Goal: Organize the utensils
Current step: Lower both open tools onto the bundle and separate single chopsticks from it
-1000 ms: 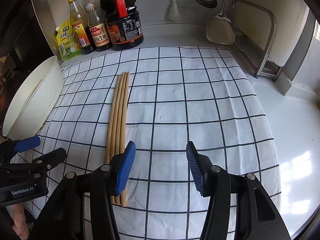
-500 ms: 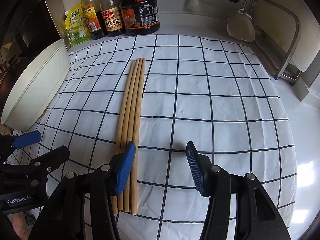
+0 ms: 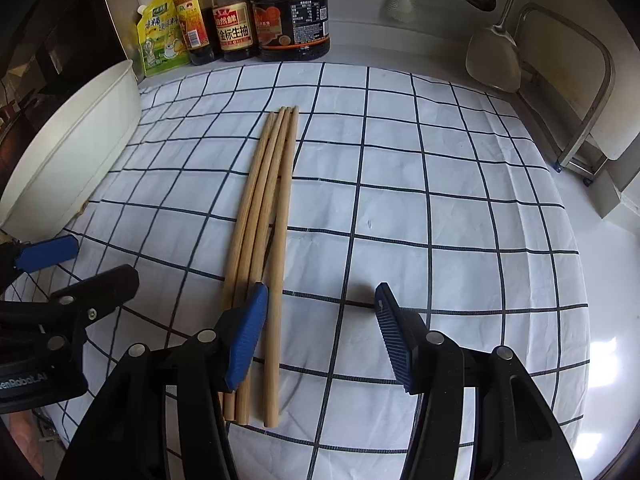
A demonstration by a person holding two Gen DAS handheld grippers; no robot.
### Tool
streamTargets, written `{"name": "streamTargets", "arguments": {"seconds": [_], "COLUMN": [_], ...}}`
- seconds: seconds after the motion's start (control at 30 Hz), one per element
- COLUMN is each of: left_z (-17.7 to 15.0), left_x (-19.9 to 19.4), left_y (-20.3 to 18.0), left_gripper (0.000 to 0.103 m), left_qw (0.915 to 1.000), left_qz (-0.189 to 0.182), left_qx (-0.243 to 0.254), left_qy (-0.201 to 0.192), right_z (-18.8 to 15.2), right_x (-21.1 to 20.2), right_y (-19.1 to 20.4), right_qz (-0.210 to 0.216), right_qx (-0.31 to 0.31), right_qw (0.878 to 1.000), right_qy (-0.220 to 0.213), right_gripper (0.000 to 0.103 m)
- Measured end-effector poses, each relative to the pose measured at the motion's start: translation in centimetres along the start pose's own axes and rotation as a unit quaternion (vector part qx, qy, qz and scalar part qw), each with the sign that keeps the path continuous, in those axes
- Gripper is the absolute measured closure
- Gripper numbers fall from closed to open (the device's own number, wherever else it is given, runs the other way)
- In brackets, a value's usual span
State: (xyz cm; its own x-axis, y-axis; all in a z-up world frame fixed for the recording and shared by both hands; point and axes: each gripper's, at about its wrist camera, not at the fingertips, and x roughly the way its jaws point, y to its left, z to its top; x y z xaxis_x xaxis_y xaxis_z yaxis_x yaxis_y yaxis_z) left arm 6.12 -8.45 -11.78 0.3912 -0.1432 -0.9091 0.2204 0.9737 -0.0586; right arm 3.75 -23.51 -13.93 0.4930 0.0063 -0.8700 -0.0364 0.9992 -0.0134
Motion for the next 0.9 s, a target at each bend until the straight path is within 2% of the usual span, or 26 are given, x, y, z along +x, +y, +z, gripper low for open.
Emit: {"name": "streamTargets", "arguments": {"seconds": [0.9], "left_z": [0.5], "left_x": [1.7], "left_y": [-3.7], "left_gripper": [0.018], "left_qw": [0.9995], "left_qz": [-0.027], "left_qx": [0.018], "left_qy": [0.005], "right_z": [0.0], "right_x": [-0.2], "right_y": [-4.9], "right_qz": [-0.017], "right_qx": [0.017], "right_qw": [1.0], "right_qy": [-0.013], "right_gripper": [0.05]}}
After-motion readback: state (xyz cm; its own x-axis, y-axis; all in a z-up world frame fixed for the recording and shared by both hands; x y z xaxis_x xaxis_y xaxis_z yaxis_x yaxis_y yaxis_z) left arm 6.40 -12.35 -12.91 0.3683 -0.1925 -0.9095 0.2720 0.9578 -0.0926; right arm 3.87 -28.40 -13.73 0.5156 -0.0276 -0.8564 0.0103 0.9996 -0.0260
